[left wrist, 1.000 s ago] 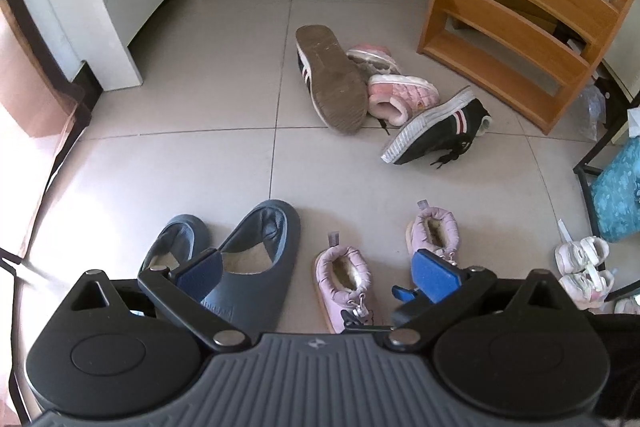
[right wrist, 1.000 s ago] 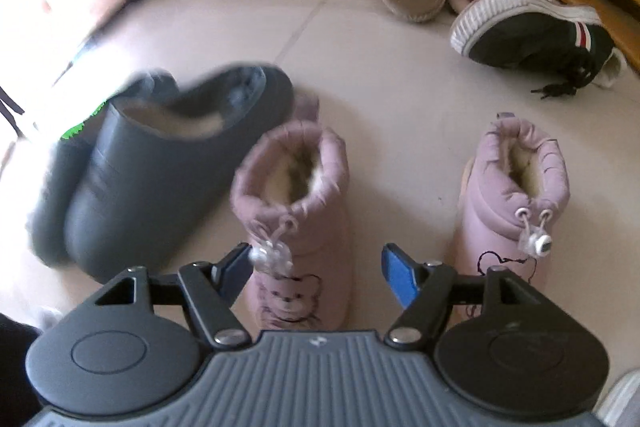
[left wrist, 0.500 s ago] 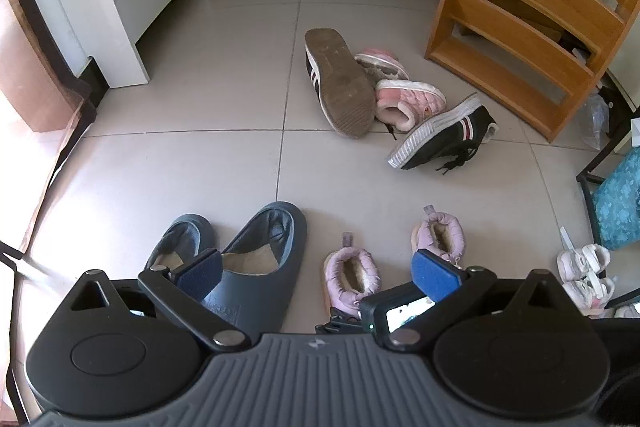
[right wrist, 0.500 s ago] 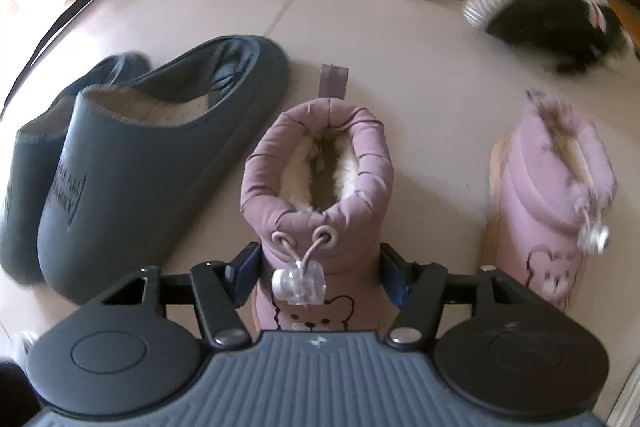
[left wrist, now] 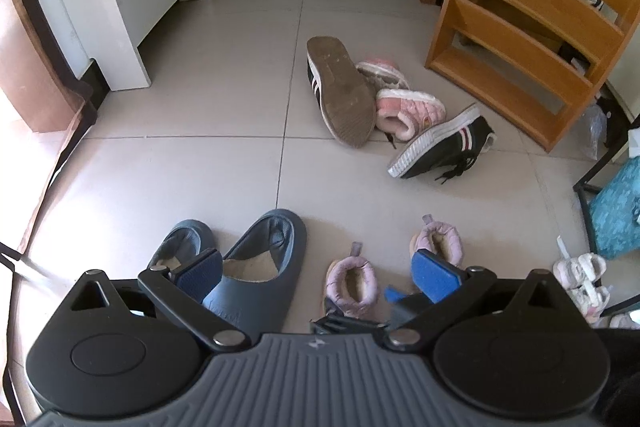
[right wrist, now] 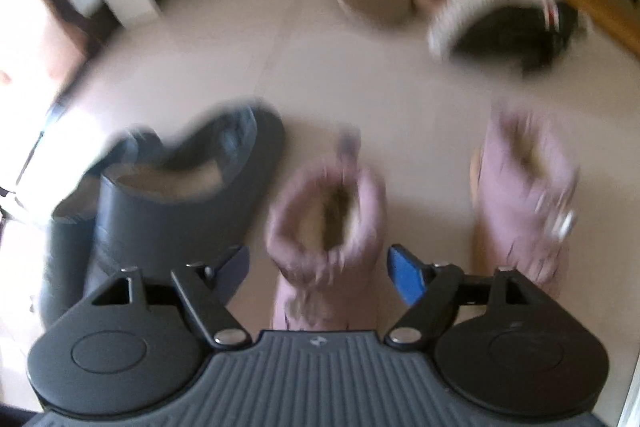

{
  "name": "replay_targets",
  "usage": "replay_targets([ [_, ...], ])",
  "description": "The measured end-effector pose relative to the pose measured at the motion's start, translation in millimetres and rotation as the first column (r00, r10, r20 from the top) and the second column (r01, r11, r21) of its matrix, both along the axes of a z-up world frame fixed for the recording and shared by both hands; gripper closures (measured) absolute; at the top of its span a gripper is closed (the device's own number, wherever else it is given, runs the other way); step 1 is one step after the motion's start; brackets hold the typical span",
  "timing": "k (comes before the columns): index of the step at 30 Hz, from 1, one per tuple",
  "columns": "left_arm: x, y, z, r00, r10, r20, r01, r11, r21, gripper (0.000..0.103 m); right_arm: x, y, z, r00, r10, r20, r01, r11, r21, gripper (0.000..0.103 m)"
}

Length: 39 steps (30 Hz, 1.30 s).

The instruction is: Organize scattered shoes

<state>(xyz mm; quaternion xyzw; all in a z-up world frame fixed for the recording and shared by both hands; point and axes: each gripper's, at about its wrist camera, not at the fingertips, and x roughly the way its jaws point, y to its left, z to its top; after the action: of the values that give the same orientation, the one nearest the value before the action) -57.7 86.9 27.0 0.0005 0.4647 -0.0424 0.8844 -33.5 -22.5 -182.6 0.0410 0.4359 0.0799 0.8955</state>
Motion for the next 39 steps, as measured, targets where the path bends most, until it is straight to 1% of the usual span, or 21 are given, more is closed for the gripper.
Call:
replay_targets([
  [3,-2.8,-10.0,1.0,1.000,-0.024,0.009,0.024,1.000,0.002,0.000,14.9,-18.2,22.5,0.996,-0.038,0.082,0.048,0.990,-0.129,0.026],
  [5,-5.3,-17.7,0.1,0.999,-0.045,0.013,0.045,0.999,0.005,0.000,33.3,-28.2,19.0,0.999,-0.038,0.018,0.041,0.972,-0.229,0.026],
  [7,-9.1,-26.8,-1.5,0.997,-0.075,0.017,0.075,0.997,0.009,0.000,52.1,-42.2,4.1,0.994,-0.061,-0.091,0.033,0.957,-0.289,0.026],
  [8,-10.8,-30.2,-2.3,0.996,-0.091,0.017,0.090,0.996,0.009,0.000,58.4,-48.6,-2.5,0.989,-0.074,-0.130,0.034,0.958,-0.284,0.026],
  [11,-14.1,-36.6,-4.4,0.993,-0.121,0.010,0.121,0.993,0.003,0.000,58.8,-56.1,-15.2,0.988,-0.068,-0.138,0.025,0.956,-0.293,0.023],
  [13,-14.7,-37.2,-5.1,0.992,-0.130,0.004,0.130,0.992,-0.003,0.000,54.6,-51.5,-21.2,0.989,-0.029,-0.145,-0.017,0.951,-0.310,0.023],
  [14,-15.0,-36.7,-5.2,0.992,-0.129,0.004,0.129,0.992,-0.004,0.000,52.3,-48.5,-24.1,0.989,-0.007,-0.149,-0.041,0.947,-0.318,0.025],
  [16,-14.9,-34.0,-4.7,0.993,-0.121,0.006,0.121,0.993,-0.002,0.000,52.8,-49.7,-24.6,0.989,-0.010,-0.144,-0.037,0.947,-0.318,0.031],
  [17,-15.0,-31.8,-4.2,0.993,-0.114,0.007,0.114,0.993,-0.002,0.000,53.4,-50.8,-24.4,0.990,-0.015,-0.141,-0.031,0.948,-0.317,0.031],
  [21,-14.9,-23.5,-2.6,0.996,-0.088,0.012,0.088,0.996,-0.007,0.000,64.5,-69.2,-10.9,0.988,-0.066,-0.141,0.041,0.984,-0.173,0.028],
  [23,-14.7,-22.2,-2.4,0.997,-0.082,0.010,0.082,0.997,-0.008,0.000,68.2,-76.6,-8.9,0.986,-0.068,-0.152,0.052,0.993,-0.103,0.018],
  [24,-14.5,-22.2,-2.5,0.997,-0.081,0.009,0.082,0.997,-0.008,0.000,69.6,-79.9,-9.8,0.985,-0.062,-0.159,0.050,0.996,-0.077,0.017],
  [27,-13.9,-23.7,-2.5,0.996,-0.089,0.004,0.089,0.996,-0.010,0.000,71.8,-85.4,-11.9,0.985,-0.078,-0.154,0.068,0.996,-0.065,0.017],
  [28,-13.8,-24.2,-2.3,0.996,-0.091,0.003,0.091,0.996,-0.010,0.000,71.5,-87.9,-11.6,0.984,-0.088,-0.156,0.082,0.996,-0.042,0.017],
  [30,-13.4,-24.5,-2.6,0.996,-0.093,-0.002,0.093,0.996,-0.014,0.000,73.0,-95.3,-9.7,0.980,-0.112,-0.167,0.118,0.993,0.025,0.017],
  [32,-12.8,-23.8,-2.2,0.996,-0.094,-0.004,0.093,0.995,-0.020,0.000,73.8,-106.6,-5.0,0.974,-0.149,-0.171,0.168,0.980,0.106,0.018],
  [34,-12.3,-23.8,-1.9,0.996,-0.094,-0.003,0.094,0.995,-0.021,0.000,75.4,-114.3,-3.0,0.969,-0.167,-0.181,0.193,0.971,0.140,0.019],
  [36,-12.2,-24.3,-2.4,0.995,-0.096,-0.004,0.096,0.995,-0.022,0.000,76.6,-121.9,-2.7,0.964,-0.192,-0.182,0.219,0.965,0.144,0.019],
  [37,-12.3,-24.3,-2.8,0.995,-0.096,-0.005,0.096,0.995,-0.022,0.000,77.7,-126.8,-5.8,0.958,-0.207,-0.198,0.238,0.960,0.148,0.019],
  [39,-12.2,-24.4,-3.7,0.995,-0.097,-0.008,0.097,0.995,-0.021,0.000,78.2,-137.5,-18.6,0.941,-0.222,-0.257,0.278,0.938,0.207,0.024],
])
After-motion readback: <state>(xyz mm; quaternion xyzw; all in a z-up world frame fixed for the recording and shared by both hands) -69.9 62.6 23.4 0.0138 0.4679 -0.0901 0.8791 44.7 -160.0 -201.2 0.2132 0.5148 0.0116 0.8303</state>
